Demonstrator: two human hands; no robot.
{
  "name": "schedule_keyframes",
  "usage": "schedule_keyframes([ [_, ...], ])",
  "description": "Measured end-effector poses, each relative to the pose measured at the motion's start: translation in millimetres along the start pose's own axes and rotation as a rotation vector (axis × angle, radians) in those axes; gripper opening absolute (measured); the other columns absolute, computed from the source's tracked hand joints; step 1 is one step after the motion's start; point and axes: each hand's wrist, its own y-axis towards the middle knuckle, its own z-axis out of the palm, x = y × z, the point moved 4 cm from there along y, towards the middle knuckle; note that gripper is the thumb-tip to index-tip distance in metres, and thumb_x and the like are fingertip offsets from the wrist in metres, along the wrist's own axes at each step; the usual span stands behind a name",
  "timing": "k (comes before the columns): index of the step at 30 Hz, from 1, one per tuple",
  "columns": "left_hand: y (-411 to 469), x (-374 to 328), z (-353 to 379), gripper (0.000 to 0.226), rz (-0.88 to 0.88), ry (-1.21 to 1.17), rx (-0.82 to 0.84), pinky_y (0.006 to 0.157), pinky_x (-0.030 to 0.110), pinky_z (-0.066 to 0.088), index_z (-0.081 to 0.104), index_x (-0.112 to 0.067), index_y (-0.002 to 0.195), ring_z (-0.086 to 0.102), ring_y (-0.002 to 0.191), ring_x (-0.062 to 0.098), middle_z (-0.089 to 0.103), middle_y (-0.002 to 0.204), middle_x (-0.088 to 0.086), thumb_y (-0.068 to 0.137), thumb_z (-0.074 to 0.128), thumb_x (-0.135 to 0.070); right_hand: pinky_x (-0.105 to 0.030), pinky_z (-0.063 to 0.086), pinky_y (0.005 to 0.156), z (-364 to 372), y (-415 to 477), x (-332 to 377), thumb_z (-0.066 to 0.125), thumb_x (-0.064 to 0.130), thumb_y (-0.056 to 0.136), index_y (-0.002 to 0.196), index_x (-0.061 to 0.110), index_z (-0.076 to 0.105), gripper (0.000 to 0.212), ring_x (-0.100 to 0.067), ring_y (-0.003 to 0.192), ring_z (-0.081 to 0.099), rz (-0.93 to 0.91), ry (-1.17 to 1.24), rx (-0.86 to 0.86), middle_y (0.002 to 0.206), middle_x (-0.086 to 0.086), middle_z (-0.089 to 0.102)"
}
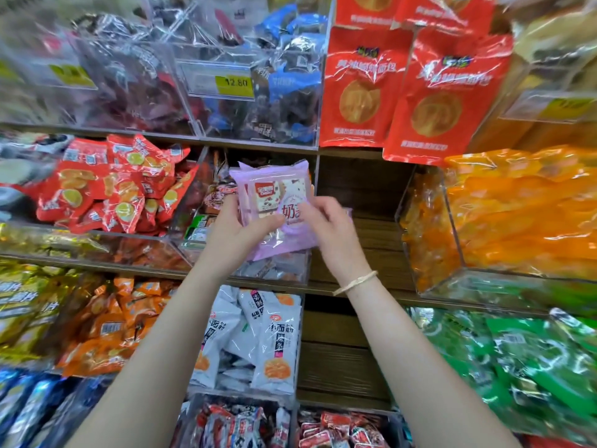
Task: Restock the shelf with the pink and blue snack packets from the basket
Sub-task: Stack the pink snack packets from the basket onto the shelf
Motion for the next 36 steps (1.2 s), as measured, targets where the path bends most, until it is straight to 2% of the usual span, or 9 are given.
schedule_keyframes([
  [5,-1.9,-11.4,15.4,0.063,0.000,0.042,-0.006,0.068,0.025,0.045,0.050,-0.034,0.103,0.060,0.089,0.001,0.062,0.102,-0.012,0.050,0.071,-0.060,-0.029,0.053,0.085,-9.1,-16.8,11.7,0.065,0.024,0.085,0.104,0.014,0.060,0.022,-0.015,0.098,0.065,0.069,0.127,-0.009,0.105,-0.003,0.068],
  [9,5.0,-7.5,19.0,0.037,0.020,0.029,0.014,0.066,0.020,0.049,0.051,-0.032,0.101,0.065,0.081,-0.001,0.065,0.098,-0.010,0.074,0.077,-0.037,-0.035,0.053,0.091,-19.9,-20.3,-4.5,0.060,0.023,0.089,0.114,0.010,0.056,0.028,-0.016,0.103,0.065,0.178,0.353,-0.056,0.111,-0.005,0.068],
  [13,10.9,0.7,15.2,0.027,0.027,0.015,0.010,0.060,0.006,0.046,0.054,-0.030,0.100,0.064,0.075,-0.011,0.066,0.096,-0.013,0.080,0.073,-0.027,-0.022,0.054,0.056,-49.5,-15.1,-35.9,0.058,0.034,0.089,0.105,0.018,0.059,0.023,-0.012,0.083,0.069,0.286,0.341,-0.261,0.100,-0.001,0.069],
  [20,12.1,3.6,15.6,0.047,-0.007,0.017,0.052,0.084,0.030,0.050,0.052,-0.020,0.122,0.065,0.101,0.011,0.067,0.112,-0.006,0.081,0.072,-0.033,-0.015,0.034,0.028,-117.6,-18.2,-123.8,0.054,0.026,0.093,0.109,-0.003,0.056,0.033,-0.014,0.045,0.052,0.755,-0.026,-0.457,0.081,-0.008,0.058],
  [22,11.9,3.4,15.4,0.046,-0.004,0.020,0.042,0.080,0.026,0.050,0.053,-0.020,0.121,0.066,0.099,0.010,0.068,0.111,-0.006,0.081,0.071,-0.033,-0.019,0.044,0.036,-118.1,-15.4,-129.2,0.053,0.021,0.093,0.117,-0.004,0.052,0.035,-0.017,0.054,0.052,0.745,-0.022,-0.481,0.094,-0.010,0.055],
  [24,12.4,3.4,16.2,0.046,-0.007,0.014,0.042,0.079,0.025,0.050,0.053,-0.018,0.121,0.066,0.099,0.010,0.067,0.111,-0.006,0.082,0.071,-0.033,-0.029,0.057,0.067,-114.4,-15.4,-127.7,0.055,0.020,0.090,0.128,-0.002,0.043,0.045,-0.025,0.078,0.060,0.675,0.010,-0.512,0.111,-0.012,0.054],
  [27,12.8,1.9,17.9,0.045,-0.007,0.022,0.046,0.073,0.019,0.049,0.053,-0.020,0.120,0.066,0.096,0.005,0.068,0.109,-0.008,0.082,0.070,-0.034,-0.042,0.030,0.112,-107.3,-31.3,-120.1,0.055,0.022,0.091,0.146,0.010,0.023,0.065,-0.032,0.133,0.036,0.526,-0.277,-0.458,0.148,-0.014,0.031],
  [32,13.0,2.1,18.1,0.038,0.011,0.024,0.035,0.060,0.005,0.047,0.054,-0.026,0.115,0.065,0.086,-0.007,0.067,0.106,-0.012,0.082,0.070,-0.034,-0.042,0.014,0.116,-91.3,-57.6,-111.9,0.041,0.023,0.097,0.148,0.021,0.021,0.055,-0.033,0.143,0.011,0.306,-1.029,-0.262,0.158,-0.010,0.006],
  [36,13.8,4.5,16.7,0.035,0.030,0.044,0.038,0.069,0.012,0.047,0.054,-0.031,0.112,0.065,0.091,-0.004,0.067,0.107,-0.013,0.081,0.070,-0.037,-0.048,0.021,0.112,-71.9,-65.3,-109.3,0.050,0.028,0.092,0.139,0.020,0.042,0.048,-0.029,0.137,0.030,0.116,-1.372,-0.205,0.150,-0.009,0.032],
])
